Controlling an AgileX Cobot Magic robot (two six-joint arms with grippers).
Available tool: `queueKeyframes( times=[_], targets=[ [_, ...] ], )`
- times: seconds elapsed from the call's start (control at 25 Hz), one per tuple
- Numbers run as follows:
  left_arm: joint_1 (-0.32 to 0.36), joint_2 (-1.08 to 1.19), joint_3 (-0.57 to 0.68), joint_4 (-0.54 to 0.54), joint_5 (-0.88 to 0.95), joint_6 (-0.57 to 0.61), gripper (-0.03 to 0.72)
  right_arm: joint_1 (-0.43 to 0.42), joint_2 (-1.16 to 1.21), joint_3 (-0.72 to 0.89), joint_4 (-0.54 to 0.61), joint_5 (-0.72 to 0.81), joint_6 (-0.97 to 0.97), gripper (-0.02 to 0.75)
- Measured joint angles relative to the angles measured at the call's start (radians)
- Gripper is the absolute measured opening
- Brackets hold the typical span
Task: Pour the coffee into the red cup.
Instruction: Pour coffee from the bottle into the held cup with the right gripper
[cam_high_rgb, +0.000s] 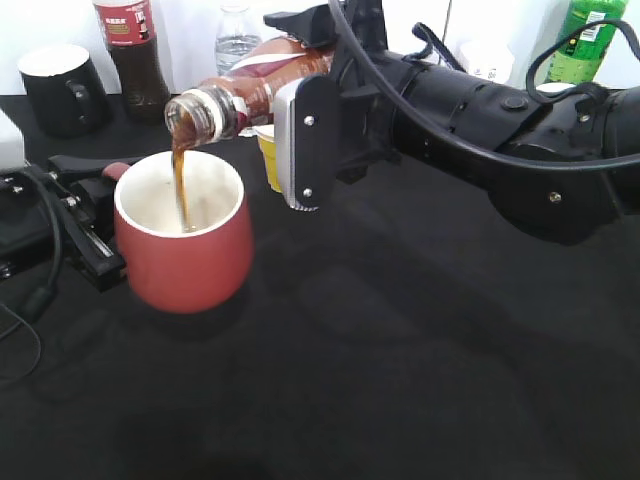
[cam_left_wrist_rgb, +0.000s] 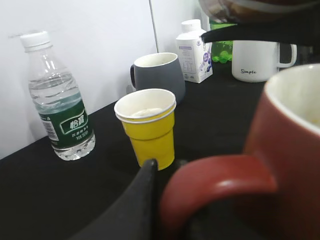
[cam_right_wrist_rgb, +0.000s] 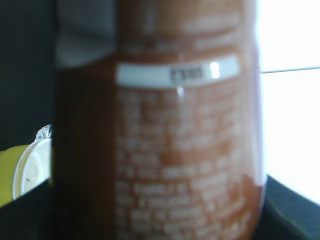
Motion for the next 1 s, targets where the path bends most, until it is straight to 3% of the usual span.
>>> queueKeyframes(
  times=[1.0],
  targets=[
    [0.000, 0.000, 0.000, 0.003, -0.004, 0.000, 0.075, 0.000, 0.000, 0.000, 0.001, -0.012, -0.036, 0.529]
  ],
)
